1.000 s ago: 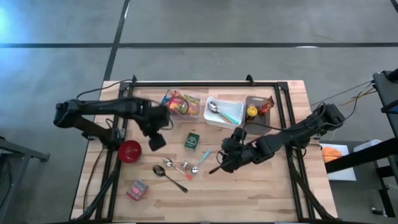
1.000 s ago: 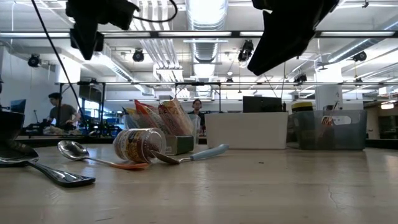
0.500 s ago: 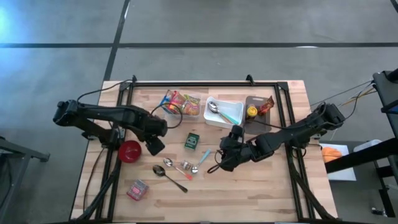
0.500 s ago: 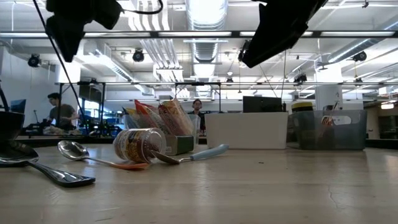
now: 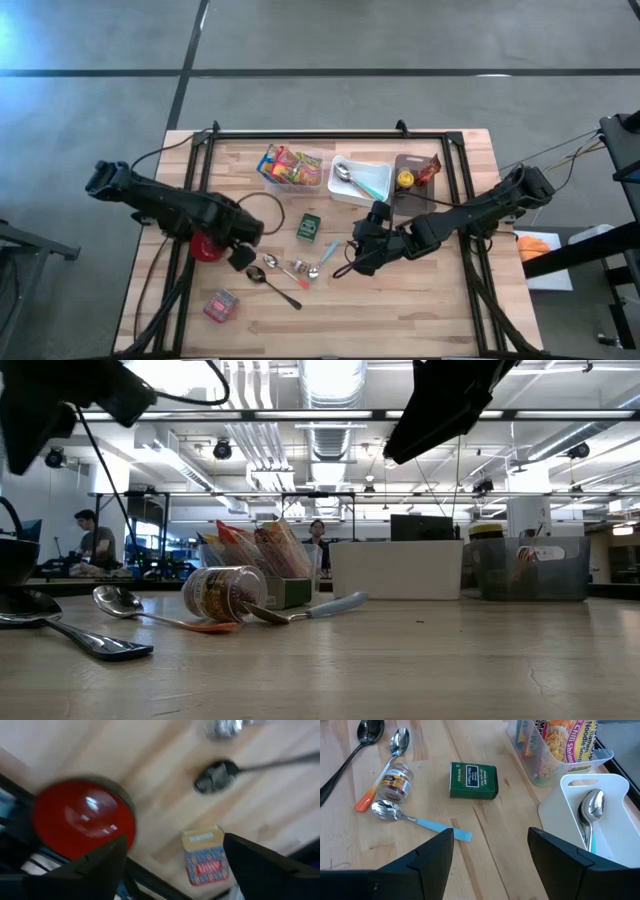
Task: Pick & Place Food Item
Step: Put the red seasoning can into the black bin
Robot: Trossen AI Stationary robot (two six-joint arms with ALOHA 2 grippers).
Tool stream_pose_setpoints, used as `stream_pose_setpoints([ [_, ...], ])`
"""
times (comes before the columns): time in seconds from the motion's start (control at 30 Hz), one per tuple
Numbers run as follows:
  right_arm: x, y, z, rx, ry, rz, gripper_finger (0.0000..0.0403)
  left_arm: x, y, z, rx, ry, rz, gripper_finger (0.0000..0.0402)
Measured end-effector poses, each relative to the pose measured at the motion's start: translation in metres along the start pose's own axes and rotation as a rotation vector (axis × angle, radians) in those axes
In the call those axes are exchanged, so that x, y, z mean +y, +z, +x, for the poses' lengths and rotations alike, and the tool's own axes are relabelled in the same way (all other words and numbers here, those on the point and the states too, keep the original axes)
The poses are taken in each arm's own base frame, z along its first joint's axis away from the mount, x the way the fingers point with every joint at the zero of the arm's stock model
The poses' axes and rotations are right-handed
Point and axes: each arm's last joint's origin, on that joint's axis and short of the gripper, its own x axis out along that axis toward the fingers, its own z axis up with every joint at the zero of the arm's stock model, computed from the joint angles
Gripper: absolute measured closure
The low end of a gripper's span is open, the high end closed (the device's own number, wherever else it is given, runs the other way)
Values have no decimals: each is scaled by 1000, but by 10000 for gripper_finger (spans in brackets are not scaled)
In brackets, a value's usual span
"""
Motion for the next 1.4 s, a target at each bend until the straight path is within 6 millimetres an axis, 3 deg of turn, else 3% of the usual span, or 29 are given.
stream_pose_setpoints([
  [0.27,0,0,0,0,-1,0,150,-20,-31,13,24,-49,-18,29],
  [0.8,0,-1,1,3,-2,-2,150,-37,-101,29,-22,-36,-156,26],
  [1.2,0,-1,1,3,-3,-2,150,-68,-105,75,18,79,-81,26],
  [1.4,0,-1,1,2,-4,-2,150,-79,-104,82,4,19,-46,26],
])
